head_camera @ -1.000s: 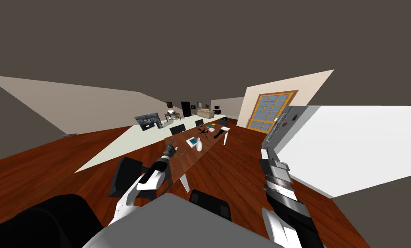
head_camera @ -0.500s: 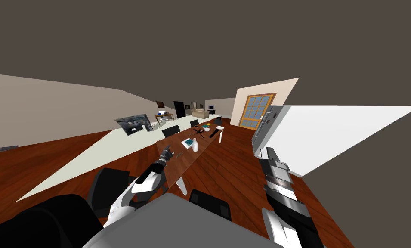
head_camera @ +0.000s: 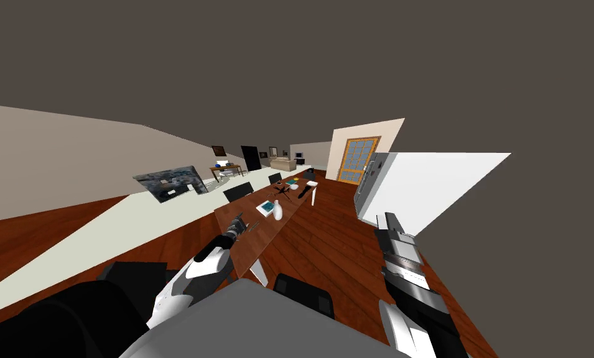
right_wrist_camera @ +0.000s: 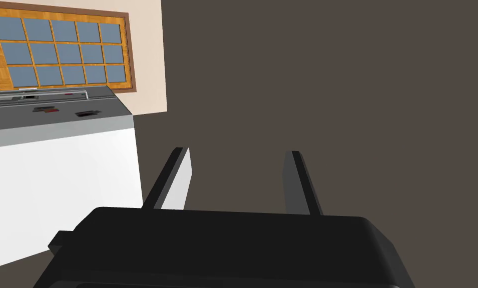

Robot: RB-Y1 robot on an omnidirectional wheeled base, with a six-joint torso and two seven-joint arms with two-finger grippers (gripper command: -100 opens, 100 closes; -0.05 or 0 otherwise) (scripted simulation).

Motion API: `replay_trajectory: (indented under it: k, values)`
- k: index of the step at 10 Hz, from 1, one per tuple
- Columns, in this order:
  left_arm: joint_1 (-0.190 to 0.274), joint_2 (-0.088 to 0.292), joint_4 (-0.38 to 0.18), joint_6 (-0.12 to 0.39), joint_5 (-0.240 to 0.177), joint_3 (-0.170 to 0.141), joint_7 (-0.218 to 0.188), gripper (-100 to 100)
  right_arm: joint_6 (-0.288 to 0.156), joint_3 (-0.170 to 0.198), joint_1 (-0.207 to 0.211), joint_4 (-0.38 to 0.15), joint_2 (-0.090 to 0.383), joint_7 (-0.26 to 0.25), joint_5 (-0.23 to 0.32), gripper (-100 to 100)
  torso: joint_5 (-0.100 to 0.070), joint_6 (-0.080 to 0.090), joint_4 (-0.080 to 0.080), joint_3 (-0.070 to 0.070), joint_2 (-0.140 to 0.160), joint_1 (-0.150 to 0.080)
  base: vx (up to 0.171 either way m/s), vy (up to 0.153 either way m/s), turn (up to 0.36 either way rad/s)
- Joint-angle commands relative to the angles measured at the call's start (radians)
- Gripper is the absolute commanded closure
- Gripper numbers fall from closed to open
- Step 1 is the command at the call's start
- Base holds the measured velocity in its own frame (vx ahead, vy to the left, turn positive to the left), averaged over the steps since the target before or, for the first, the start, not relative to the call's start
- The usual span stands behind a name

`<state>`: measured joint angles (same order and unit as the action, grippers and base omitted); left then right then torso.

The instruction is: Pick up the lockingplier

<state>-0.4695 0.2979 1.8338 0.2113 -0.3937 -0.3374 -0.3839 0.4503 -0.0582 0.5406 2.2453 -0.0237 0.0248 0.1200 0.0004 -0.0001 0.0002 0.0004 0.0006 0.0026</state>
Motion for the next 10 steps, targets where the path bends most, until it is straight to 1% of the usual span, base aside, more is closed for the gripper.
replay_trajectory:
  k: [1, 2, 3, 4, 5, 6, 7, 8, 9, 10]
  values:
    - [-0.001, 0.023, -0.047, 0.012, -0.025, -0.005, -0.023, -100, 0.0, 0.0, 0.0, 0.0, 0.0, 0.0, 0.0, 0, 0.0, 0.0, 0.0, 0.0, 0.0, 0.0, -0.016, 0.028, -0.154]
    - [0.001, 0.037, -0.081, 0.062, -0.057, -0.028, -0.055, -100, 0.0, 0.0, 0.0, 0.0, 0.0, 0.0, 0.0, 0, 0.0, -0.001, 0.0, 0.0, 0.0, 0.0, -0.017, 0.029, -0.29]
    - [0.001, 0.037, -0.087, 0.062, -0.057, -0.028, -0.055, -100, 0.0, 0.0, 0.0, 0.0, 0.0, 0.0, 0.0, 0, 0.0, 0.0, 0.0, 0.0, 0.0, 0.001, -0.016, 0.03, -0.148]
    - [0.003, 0.051, -0.122, 0.111, -0.088, -0.051, -0.087, -100, 0.0, 0.0, 0.0, 0.0, 0.0, 0.0, 0.0, 0, 0.0, -0.001, 0.0, 0.0, 0.0, 0.001, -0.017, 0.023, -0.33]
    - [0.003, 0.051, -0.126, 0.111, -0.088, -0.051, -0.087, -100, 0.0, 0.0, 0.0, 0.0, 0.0, 0.0, 0.0, 0, 0.0, 0.0, 0.0, 0.0, 0.0, 0.0, -0.018, 0.031, -0.145]
    - [0.005, 0.064, -0.165, 0.151, -0.118, -0.075, -0.119, -100, 0.0, 0.0, 0.0, 0.0, 0.0, 0.0, 0.0, 0, 0.0, -0.001, 0.0, 0.0, 0.0, 0.0, -0.019, 0.026, -0.274]
    - [0.005, 0.064, -0.165, 0.161, -0.118, -0.075, -0.119, -100, 0.0, 0.0, 0.0, 0.0, 0.0, 0.0, 0.0, 0, 0.0, 0.0, 0.0, 0.0, 0.0, 0.001, -0.02, 0.031, -0.176]
    - [0.007, 0.077, -0.204, 0.203, -0.149, -0.099, -0.149, -100, 0.0, 0.0, 0.0, 0.0, 0.0, 0.0, 0.0, 0, 0.0, -0.001, 0.0, 0.0, 0.0, 0.0, -0.026, 0.027, -0.288]
    - [0.007, 0.077, -0.204, 0.21, -0.149, -0.099, -0.149, -100, 0.0, 0.0, 0.0, 0.0, 0.0, 0.0, 0.0, 0, 0.0, 0.0, 0.0, 0.0, 0.0, 0.001, -0.023, 0.031, -0.163]
    - [0.008, 0.088, -0.242, 0.255, -0.178, -0.123, -0.178, -100, 0.0, 0.0, 0.0, 0.0, 0.0, 0.0, 0.0, 0, 0.0, -0.001, 0.0, 0.0, 0.0, 0.001, -0.027, 0.032, -0.325]
